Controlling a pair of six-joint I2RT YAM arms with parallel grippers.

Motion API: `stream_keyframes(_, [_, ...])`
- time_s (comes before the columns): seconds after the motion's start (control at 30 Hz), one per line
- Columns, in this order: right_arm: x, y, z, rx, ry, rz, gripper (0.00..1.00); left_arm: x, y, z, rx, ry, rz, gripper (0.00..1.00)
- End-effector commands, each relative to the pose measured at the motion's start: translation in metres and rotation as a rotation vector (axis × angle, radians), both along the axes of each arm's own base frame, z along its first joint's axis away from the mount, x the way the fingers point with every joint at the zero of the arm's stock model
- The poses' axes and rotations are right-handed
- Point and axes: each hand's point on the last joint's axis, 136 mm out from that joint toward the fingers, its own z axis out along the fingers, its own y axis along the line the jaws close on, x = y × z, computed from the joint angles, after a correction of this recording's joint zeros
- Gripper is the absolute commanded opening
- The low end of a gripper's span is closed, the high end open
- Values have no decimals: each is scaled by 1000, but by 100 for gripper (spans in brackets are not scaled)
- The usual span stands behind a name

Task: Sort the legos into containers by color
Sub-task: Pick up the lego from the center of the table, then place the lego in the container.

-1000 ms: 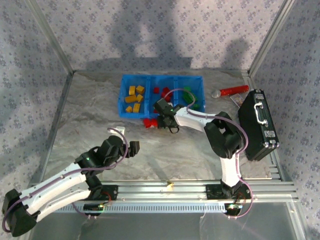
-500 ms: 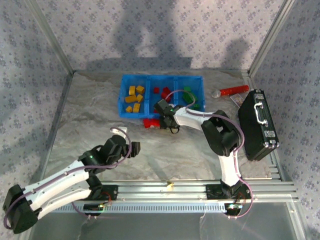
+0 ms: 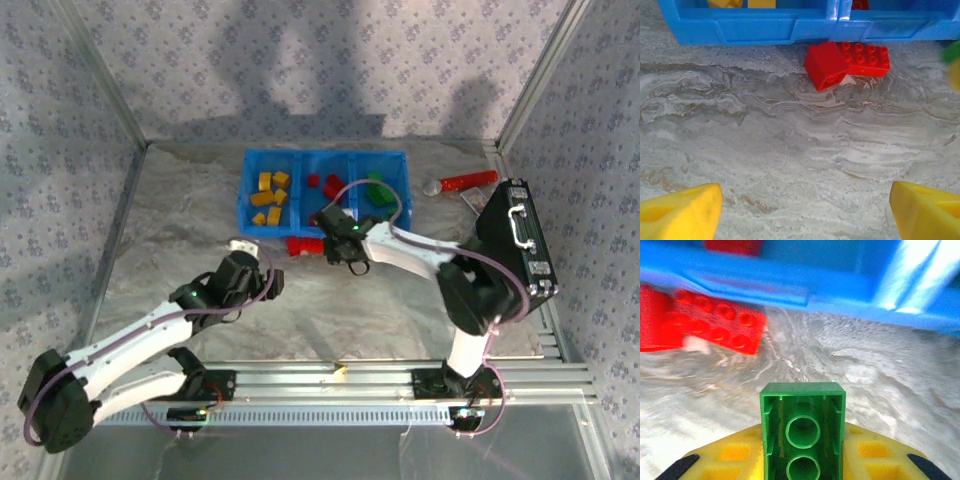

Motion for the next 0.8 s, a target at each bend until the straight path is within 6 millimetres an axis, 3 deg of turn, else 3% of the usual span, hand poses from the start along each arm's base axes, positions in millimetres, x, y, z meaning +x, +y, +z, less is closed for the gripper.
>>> stream_keyframes(0.0, [5,-37,48,2,-84,-48,29,13,-20,12,-32,-10,-51,87])
stream_keyframes(0.1, [29,-70,73,30,-141,-110,29,22,-31,6,-21,23,-62,88])
stream_keyframes(0.23, [64,-110,77,39,-141,-184,29,34,-42,-5,-6,75,-59,88])
stream_keyframes(0.37, [99,-125,68,57,-135,-199,29,44,-52,-14,10,113,-55,88])
stream_keyframes(0.47, [116,-123,55,50,-103,-177,31,52,-54,-19,18,127,-36,88])
stream_keyframes(0.5, [123,-122,49,50,-82,-166,38,55,-53,-21,18,134,-25,88])
stream_keyframes(0.6, [127,-121,51,29,-87,-155,81,62,-52,-26,22,156,-2,87])
stream_keyframes(0.63, [125,-121,57,30,-108,-158,88,65,-52,-27,29,163,3,87])
stream_keyframes(0.77, [109,-119,75,42,-164,-149,91,76,-52,-35,50,187,20,84])
